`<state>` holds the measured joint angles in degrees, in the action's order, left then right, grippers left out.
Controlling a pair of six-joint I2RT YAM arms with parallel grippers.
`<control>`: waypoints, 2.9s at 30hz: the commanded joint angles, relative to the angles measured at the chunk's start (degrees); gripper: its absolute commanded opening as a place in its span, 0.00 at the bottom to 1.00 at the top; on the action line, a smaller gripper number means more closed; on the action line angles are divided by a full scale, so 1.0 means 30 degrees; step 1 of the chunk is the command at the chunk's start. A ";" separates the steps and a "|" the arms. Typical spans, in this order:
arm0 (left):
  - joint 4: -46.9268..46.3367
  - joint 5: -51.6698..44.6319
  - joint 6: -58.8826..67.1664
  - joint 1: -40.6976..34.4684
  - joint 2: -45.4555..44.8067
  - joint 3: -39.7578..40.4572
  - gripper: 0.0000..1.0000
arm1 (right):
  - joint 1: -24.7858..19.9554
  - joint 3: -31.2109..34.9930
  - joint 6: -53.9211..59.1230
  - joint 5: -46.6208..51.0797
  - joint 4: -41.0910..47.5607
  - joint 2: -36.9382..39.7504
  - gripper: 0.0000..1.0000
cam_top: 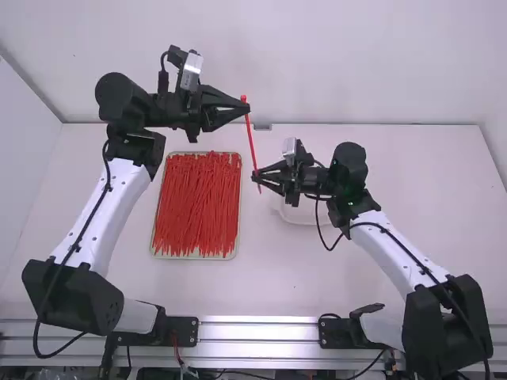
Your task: Fasten the cable tie
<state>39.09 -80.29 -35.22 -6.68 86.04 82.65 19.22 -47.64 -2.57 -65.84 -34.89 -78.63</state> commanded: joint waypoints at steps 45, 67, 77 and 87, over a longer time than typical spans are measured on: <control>-0.6958 0.3286 0.4401 0.1246 0.0007 0.0437 0.99 | -0.4736 -0.0634 -0.4306 1.1089 0.2091 -0.0044 0.00; -0.8109 0.4116 0.4692 0.1297 0.0007 0.0430 0.99 | 0.2237 -0.0634 -0.3424 2.8698 0.6659 0.1137 0.00; -0.8699 0.4080 0.4036 0.1224 0.0007 0.0430 0.99 | 0.6732 -0.0634 -0.1530 3.7711 0.6987 0.1639 0.00; -0.8896 0.4605 0.4248 -0.0423 0.0000 0.0430 0.99 | 1.0630 -0.0634 0.0765 4.6978 0.5595 0.1639 0.00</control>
<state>12.21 -67.33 -22.83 -6.83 86.04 82.67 49.41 -47.66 -3.29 62.50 -17.28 -74.94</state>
